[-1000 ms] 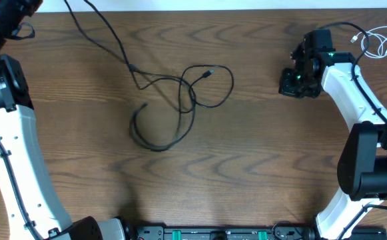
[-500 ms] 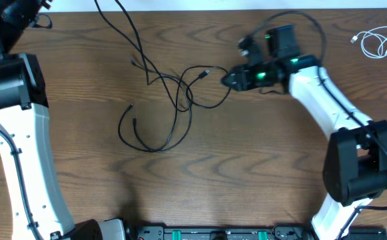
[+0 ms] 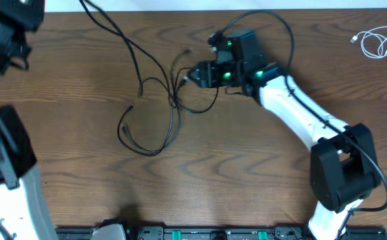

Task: Untangle cables

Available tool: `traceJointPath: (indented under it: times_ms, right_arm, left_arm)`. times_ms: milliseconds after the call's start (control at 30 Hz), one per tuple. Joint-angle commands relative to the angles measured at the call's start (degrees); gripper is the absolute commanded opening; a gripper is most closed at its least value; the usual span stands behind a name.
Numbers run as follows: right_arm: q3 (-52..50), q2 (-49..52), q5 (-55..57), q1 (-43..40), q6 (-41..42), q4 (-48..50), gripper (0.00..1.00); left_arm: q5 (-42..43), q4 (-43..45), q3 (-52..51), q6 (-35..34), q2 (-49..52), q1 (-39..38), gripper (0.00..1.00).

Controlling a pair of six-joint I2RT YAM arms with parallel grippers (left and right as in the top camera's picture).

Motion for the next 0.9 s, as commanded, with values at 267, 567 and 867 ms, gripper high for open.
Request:
traceJointPath:
  times_ms: [267, 567, 867]
  right_arm:
    - [0.5, 10.9, 5.2, 6.7, 15.7, 6.1, 0.63]
    - [0.5, 14.4, 5.8, 7.7, 20.7, 15.2, 0.7]
    - [0.5, 21.0, 6.5, 9.0, 28.5, 26.9, 0.57]
  left_arm:
    - [0.7, -9.1, 0.2, 9.3, 1.0, 0.0, 0.07]
    - [0.7, -12.8, 0.1, 11.7, 1.3, 0.0, 0.07]
    - [0.7, -13.9, 0.0, 12.0, 1.8, 0.0, 0.07]
